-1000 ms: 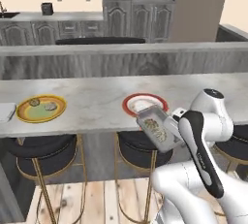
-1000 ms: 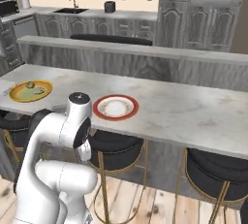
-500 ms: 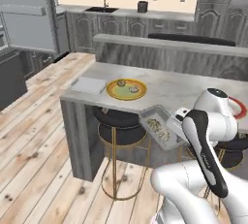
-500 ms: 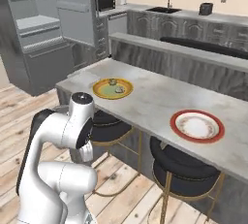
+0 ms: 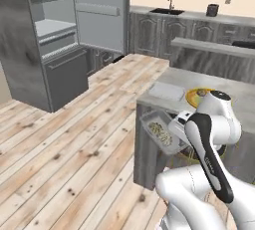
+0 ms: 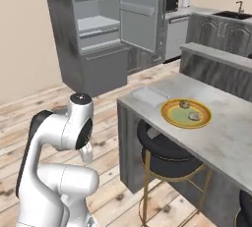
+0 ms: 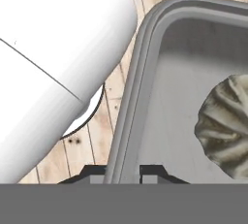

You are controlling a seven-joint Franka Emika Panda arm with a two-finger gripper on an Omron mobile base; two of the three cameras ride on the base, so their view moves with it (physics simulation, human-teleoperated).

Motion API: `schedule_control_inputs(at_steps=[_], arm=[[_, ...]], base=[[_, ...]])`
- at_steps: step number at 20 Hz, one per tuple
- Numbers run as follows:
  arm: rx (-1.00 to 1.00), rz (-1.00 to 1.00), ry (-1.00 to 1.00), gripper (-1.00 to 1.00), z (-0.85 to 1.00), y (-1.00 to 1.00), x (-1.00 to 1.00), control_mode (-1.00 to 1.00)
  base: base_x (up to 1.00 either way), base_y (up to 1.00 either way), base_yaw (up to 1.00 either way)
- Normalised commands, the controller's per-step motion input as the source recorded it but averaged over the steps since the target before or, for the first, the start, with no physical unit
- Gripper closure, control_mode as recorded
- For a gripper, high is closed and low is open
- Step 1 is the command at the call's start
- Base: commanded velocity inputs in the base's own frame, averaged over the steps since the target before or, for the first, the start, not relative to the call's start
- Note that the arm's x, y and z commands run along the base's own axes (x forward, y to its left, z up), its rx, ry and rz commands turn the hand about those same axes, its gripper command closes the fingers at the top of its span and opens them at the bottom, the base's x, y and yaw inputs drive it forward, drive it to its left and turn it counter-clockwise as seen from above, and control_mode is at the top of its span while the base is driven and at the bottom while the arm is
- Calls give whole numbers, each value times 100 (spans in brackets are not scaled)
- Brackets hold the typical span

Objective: Place two dumplings into each of the tupperware containers and then place the containers in the fridge.

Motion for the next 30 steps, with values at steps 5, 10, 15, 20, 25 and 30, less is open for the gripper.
schedule_control_inputs(at_steps=[5,10,15,20,25,30], arm=[[0,0,0,100,0,0,0,100],[0,0,0,100,0,0,0,100],[0,0,0,100,0,0,0,100],[0,0,0,100,0,0,0,100],[0,0,0,100,0,0,0,100],[0,0,0,100,0,0,0,100]], base=[[68,80,21],[98,69,15],[100,9,13],[100,-9,19],[100,26,4],[93,36,0]])
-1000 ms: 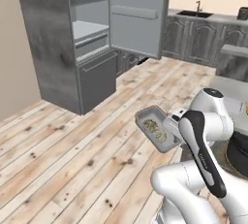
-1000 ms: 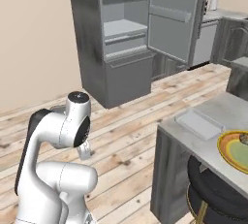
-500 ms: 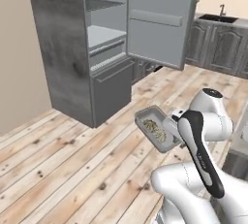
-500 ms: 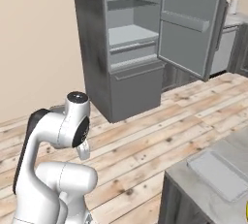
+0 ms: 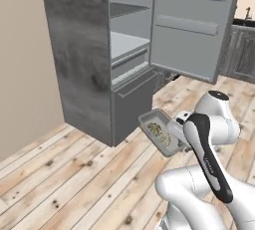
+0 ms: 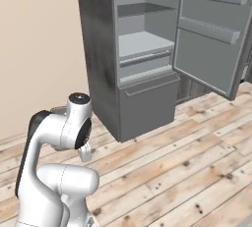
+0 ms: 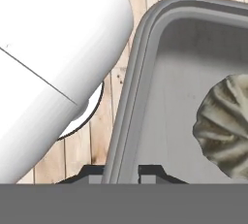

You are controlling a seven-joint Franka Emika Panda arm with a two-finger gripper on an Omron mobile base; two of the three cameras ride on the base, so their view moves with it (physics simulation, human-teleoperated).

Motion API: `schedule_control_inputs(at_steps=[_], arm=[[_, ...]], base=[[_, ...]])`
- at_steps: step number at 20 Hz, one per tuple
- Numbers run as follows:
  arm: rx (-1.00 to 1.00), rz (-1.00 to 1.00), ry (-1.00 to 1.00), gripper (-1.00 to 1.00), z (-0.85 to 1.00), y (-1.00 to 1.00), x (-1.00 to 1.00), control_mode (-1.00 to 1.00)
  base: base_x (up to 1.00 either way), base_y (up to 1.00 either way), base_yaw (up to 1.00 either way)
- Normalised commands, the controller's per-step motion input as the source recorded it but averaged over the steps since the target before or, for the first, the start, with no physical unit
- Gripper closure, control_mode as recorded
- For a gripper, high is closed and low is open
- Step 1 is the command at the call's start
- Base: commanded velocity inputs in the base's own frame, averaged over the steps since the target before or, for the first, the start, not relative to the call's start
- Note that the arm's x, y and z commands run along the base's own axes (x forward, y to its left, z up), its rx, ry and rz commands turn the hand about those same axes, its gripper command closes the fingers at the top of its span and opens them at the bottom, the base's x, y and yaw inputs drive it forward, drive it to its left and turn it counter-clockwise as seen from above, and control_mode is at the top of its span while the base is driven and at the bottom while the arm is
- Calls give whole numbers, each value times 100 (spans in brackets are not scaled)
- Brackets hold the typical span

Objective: Place two dumplings into each of the tupperware containers and then place the containers in the fridge.

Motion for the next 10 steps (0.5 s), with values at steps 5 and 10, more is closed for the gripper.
schedule_control_inputs(at_steps=[5,10], arm=[[0,0,0,100,0,0,0,100],[0,0,0,100,0,0,0,100]], base=[[100,-8,4],[100,-40,6]])
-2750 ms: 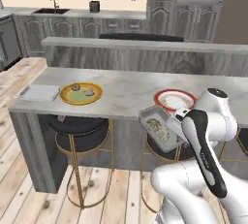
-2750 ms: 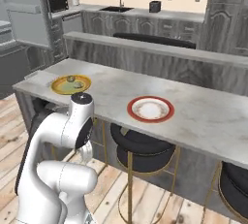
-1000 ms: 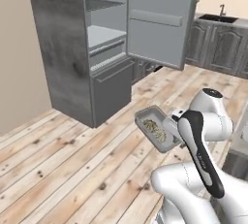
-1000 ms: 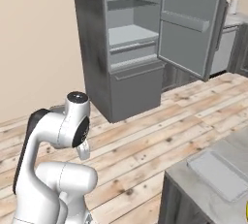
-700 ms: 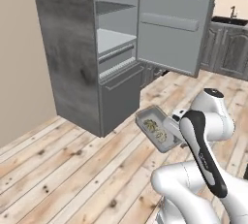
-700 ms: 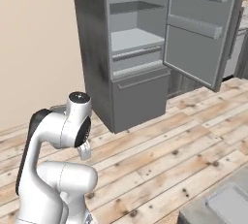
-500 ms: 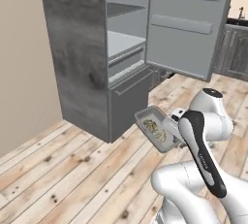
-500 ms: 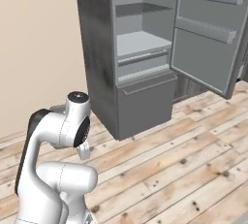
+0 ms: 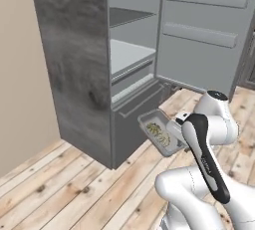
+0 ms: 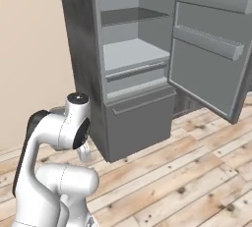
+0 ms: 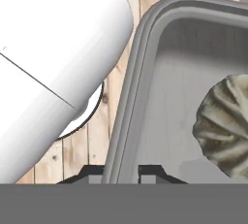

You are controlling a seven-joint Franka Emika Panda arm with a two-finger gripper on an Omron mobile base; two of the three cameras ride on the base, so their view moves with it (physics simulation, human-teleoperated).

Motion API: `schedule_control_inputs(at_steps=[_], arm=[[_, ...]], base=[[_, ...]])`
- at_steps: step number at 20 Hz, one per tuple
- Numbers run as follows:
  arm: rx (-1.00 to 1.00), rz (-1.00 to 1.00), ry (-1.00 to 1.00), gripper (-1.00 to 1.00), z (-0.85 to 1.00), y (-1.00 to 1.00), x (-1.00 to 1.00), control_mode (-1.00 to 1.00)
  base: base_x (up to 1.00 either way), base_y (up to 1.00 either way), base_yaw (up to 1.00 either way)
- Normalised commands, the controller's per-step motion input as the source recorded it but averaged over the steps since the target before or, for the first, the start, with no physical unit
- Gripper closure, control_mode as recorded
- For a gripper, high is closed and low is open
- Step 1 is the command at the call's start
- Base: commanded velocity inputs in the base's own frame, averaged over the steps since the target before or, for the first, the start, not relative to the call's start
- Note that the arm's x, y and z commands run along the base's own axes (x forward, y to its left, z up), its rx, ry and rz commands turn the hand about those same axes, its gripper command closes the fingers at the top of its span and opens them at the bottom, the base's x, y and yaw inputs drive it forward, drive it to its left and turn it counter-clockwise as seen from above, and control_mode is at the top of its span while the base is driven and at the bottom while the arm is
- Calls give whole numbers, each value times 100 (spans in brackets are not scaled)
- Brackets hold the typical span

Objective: Place two dumplings into each of the tupperware containers and then place the containers in the fridge.

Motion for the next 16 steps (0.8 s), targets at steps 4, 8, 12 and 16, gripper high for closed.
schedule_control_inputs(at_steps=[4,8,12,16], arm=[[0,0,0,100,0,0,0,100],[0,0,0,100,0,0,0,100],[0,0,0,100,0,0,0,100],[0,0,0,100,0,0,0,100]], base=[[100,-62,9],[100,-35,19],[100,-17,30],[100,-45,31]])
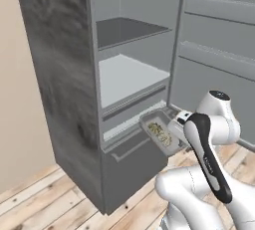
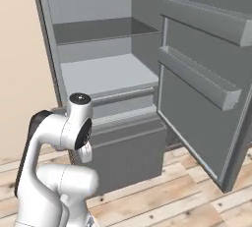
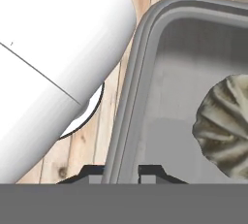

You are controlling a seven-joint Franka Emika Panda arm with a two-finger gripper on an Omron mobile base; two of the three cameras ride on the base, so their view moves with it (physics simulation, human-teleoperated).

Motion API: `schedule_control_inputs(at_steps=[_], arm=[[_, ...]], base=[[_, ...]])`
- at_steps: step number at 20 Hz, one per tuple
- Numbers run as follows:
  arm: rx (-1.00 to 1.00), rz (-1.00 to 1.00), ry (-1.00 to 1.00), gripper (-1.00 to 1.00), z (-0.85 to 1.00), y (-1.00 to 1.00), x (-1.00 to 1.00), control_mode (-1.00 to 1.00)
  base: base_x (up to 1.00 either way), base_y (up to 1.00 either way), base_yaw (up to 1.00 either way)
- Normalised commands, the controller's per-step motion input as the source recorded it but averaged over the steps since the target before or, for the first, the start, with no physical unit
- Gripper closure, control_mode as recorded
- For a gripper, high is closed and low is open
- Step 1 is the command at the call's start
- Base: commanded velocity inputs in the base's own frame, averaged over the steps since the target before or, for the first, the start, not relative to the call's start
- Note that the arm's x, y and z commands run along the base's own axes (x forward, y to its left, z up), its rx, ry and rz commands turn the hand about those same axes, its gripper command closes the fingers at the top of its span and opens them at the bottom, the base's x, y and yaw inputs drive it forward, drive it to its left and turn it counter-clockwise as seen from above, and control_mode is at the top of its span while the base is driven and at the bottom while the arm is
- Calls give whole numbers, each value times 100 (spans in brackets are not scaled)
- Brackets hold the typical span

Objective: Place two dumplings into each of the tupperware containers and then place the containers in the fridge.

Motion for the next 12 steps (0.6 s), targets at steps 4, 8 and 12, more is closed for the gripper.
schedule_control_inputs(at_steps=[4,8,12], arm=[[0,0,0,100,0,0,0,100],[0,0,0,100,0,0,0,100],[0,0,0,100,0,0,0,100]], base=[[100,-38,30],[81,-26,35],[58,-23,48]])
